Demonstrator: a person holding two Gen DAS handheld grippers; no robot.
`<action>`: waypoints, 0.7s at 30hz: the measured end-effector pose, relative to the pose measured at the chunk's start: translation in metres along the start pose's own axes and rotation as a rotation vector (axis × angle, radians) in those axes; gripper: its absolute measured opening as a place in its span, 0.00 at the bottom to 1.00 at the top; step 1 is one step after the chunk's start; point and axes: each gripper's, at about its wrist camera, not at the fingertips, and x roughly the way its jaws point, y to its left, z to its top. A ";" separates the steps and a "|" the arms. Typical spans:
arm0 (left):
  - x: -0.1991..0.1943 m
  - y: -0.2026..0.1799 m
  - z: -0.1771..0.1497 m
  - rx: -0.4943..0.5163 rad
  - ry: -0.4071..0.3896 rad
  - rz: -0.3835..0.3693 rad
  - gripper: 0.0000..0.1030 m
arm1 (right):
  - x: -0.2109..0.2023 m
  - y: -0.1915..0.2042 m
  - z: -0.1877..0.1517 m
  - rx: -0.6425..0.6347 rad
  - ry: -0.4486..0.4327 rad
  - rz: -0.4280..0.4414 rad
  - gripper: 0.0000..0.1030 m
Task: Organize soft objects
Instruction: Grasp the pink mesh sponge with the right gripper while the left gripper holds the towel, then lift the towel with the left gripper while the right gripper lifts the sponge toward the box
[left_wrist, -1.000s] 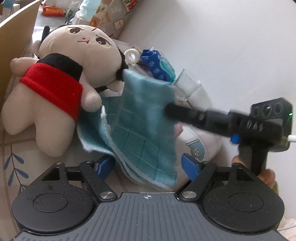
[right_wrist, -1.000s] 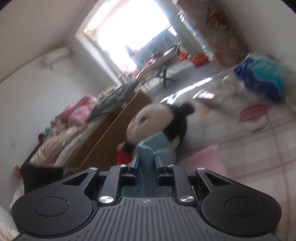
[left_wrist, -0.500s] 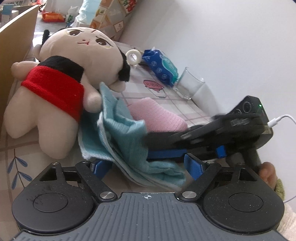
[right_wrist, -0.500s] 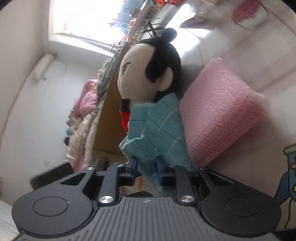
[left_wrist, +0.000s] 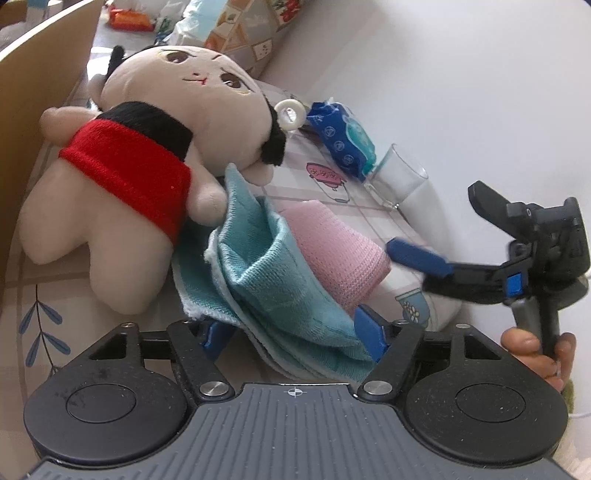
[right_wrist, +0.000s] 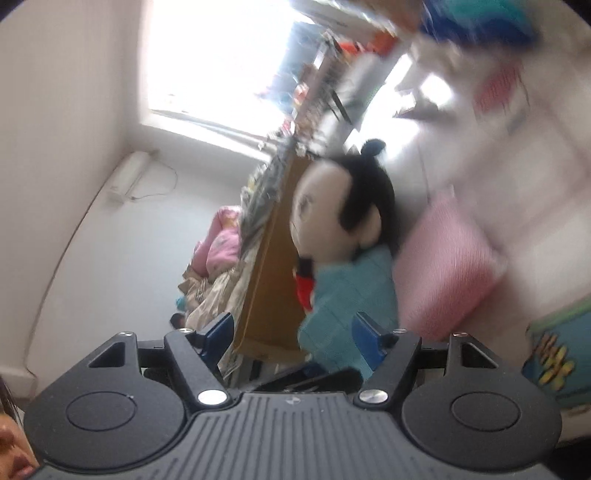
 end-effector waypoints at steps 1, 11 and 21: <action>0.000 0.001 0.000 -0.010 0.000 0.003 0.64 | -0.003 0.004 0.002 -0.028 -0.022 -0.023 0.75; -0.008 0.013 -0.001 -0.093 0.001 0.068 0.18 | 0.033 0.045 -0.010 -0.498 -0.016 -0.573 0.94; -0.016 -0.011 -0.010 0.079 0.009 0.219 0.15 | 0.092 0.049 -0.025 -0.748 0.147 -0.767 0.95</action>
